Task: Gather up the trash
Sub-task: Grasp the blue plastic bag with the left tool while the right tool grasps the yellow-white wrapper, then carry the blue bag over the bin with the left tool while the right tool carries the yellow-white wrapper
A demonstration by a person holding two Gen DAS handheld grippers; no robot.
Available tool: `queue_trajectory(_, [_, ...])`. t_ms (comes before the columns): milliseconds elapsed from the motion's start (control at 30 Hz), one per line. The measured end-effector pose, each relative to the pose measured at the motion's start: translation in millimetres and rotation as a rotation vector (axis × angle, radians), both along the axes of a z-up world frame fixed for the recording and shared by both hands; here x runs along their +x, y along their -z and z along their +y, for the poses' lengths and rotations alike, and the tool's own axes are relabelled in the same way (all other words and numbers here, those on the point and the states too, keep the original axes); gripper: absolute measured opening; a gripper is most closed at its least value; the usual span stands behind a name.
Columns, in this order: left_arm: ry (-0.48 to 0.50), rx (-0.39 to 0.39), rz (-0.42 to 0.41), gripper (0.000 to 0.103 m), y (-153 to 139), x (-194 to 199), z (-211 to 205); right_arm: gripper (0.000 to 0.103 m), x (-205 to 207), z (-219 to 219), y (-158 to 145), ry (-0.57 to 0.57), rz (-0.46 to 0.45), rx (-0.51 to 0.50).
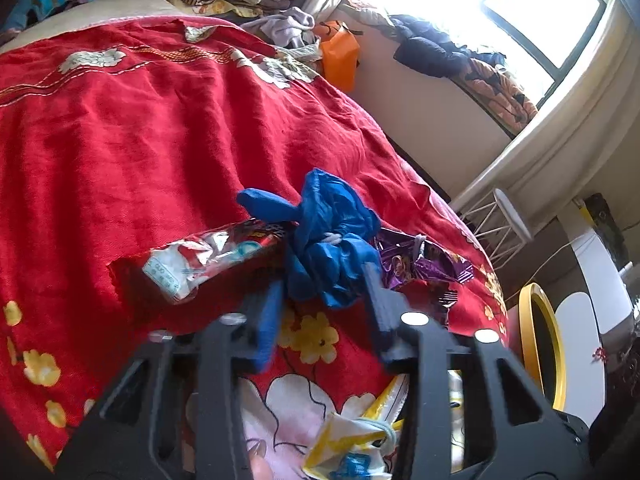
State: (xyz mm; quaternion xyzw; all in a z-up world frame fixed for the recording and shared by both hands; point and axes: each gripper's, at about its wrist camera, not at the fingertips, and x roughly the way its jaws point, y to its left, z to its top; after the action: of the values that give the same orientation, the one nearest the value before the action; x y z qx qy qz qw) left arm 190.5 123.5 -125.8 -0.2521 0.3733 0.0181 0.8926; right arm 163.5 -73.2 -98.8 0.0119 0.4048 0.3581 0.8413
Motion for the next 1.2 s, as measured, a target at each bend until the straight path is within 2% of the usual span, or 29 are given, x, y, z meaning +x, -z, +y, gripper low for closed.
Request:
queue_trajectory(200, [0.023, 0.007, -0.007, 0.006, -0.5, -1.0, -4.9, 0.004, -7.4, 1.3, -5.5, -0.023, -0.015, 0.009])
queue_trajectory(267, [0.04, 0.017, -0.017, 0.005, -2.6, -3.9, -7.7, 0.004, -11.1, 1.0, -7.8, -0.032, -0.02, 0.012])
queue_trajectory(433, [0.062, 0.029, -0.03, 0.004, -10.7, -12.5, -8.4, 0.004, -21.7, 0.3, -15.9, -0.057, -0.05, 0.015])
queue_trajectory(733, [0.064, 0.064, -0.084, 0.004, -42.4, -33.9, -1.7, 0.003, -38.0, -3.3, -38.1, -0.082, -0.126, 0.047])
queue_trajectory(1200, [0.044, 0.086, -0.175, 0.004, -87.8, -60.9, 6.9, 0.002, -44.1, -29.3, -63.0, -0.006, -0.197, 0.085])
